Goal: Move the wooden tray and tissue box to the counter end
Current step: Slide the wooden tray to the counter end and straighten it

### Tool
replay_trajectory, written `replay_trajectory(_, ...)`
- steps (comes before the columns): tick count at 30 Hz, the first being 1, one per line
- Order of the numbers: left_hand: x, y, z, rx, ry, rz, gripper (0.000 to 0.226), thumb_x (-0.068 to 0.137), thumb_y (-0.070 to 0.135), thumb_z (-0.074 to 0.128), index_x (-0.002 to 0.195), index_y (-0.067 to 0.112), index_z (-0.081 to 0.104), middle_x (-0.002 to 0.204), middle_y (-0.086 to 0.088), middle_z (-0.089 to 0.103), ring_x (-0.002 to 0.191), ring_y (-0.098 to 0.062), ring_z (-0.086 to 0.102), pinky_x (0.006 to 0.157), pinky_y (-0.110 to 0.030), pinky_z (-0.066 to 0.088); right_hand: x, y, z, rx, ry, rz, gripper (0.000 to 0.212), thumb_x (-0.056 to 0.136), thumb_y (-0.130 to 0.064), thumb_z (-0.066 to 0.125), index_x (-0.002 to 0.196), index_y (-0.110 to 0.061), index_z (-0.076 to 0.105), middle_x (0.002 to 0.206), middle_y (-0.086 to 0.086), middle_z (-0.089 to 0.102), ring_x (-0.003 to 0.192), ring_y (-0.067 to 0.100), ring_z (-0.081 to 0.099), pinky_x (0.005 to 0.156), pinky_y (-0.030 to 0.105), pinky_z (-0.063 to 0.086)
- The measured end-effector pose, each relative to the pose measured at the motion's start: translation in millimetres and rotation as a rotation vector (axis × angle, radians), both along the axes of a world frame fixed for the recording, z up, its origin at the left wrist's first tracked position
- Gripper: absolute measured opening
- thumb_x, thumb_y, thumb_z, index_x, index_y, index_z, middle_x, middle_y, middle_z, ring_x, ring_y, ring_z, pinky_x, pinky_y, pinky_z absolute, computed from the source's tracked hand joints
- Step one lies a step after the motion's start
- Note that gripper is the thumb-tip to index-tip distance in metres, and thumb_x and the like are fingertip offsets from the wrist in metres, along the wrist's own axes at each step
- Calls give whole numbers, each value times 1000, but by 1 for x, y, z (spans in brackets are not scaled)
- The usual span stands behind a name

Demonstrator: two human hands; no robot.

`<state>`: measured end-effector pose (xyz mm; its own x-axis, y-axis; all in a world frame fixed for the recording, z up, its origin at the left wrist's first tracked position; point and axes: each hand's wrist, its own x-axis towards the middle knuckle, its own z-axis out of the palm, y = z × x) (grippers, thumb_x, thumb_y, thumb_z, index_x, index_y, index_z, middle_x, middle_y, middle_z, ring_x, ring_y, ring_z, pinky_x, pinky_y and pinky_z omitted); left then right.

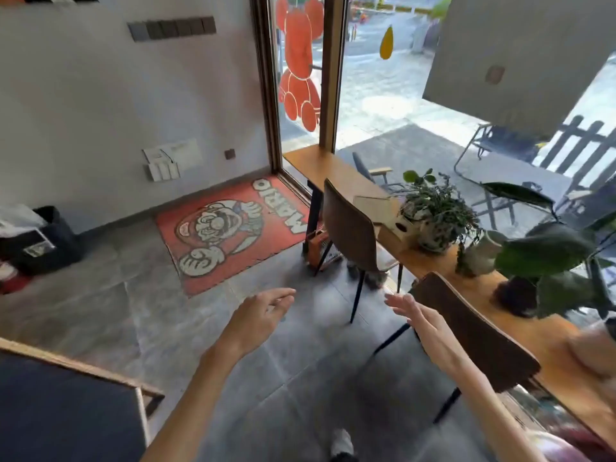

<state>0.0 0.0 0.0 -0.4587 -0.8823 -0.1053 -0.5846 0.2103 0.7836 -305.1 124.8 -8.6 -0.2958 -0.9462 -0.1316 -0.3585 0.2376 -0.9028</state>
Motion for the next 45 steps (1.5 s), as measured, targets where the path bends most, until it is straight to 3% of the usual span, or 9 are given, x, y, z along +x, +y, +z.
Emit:
replay_trajectory(5,-18,-39,-6,22,-66,0,33,100,42,53,127,31,68,132,11,68,115,-7,66,104,-37,52,-13,-30,-20,75,0,-25,52,84,-78,32,116,-50,64,129,-19,63,124,2,55,104,28,41)
replay_trajectory(8,-39,-77,-7,53,-84,-22,34,101,42,52,131,32,66,134,12,67,108,-3,63,104,-33,51,-23,-66,-28,105,65,-17,46,95,-61,37,131,-41,58,136,-19,53,135,7,46,108,26,34)
replay_trajectory(13,-71,-158,-17,37,-100,-24,34,101,40,53,131,30,65,134,8,67,124,-11,62,106,-35,50,-55,-148,-38,195,244,53,60,94,-66,32,145,-36,45,156,-11,39,145,11,33,120,40,28)
replay_trajectory(17,-99,-225,-25,-23,-135,-13,36,102,37,52,134,26,63,138,6,65,127,-14,60,107,-35,48,-72,-227,-43,210,387,84,74,88,-73,21,149,-36,38,160,-5,33,151,15,21,123,41,19)
replay_trajectory(24,-145,-341,-21,-92,-209,-57,39,103,36,49,138,21,59,144,3,59,132,-19,55,110,-37,44,-80,-359,-35,269,671,108,64,94,-69,19,153,-44,23,165,-9,14,154,24,2,124,49,6)
replay_trajectory(32,-184,-503,-51,-58,-240,-165,36,102,36,49,133,24,63,138,5,63,126,-18,60,106,-39,48,-108,-496,-57,350,615,49,65,92,-71,18,152,-44,25,165,-6,19,154,24,6,124,48,6)
replay_trajectory(37,-215,-603,-63,-75,-304,-270,36,102,36,48,133,25,63,137,4,65,125,-19,60,105,-37,46,-125,-565,-69,430,544,-56,91,76,-83,2,152,-40,29,164,-4,24,153,29,14,121,50,15)
replay_trajectory(40,-244,-654,-78,-20,-314,-318,38,102,36,46,134,24,62,138,1,64,127,-22,59,106,-38,45,-132,-593,-82,469,439,-119,60,96,-62,30,150,-36,35,157,-4,39,148,25,29,117,44,26)
replay_trajectory(45,-313,-695,-97,142,-304,-455,44,102,41,43,137,21,60,136,-2,65,128,-25,58,107,-39,46,-152,-612,-96,508,222,-282,52,97,-47,47,146,-32,45,143,-3,57,131,18,53,100,29,43)
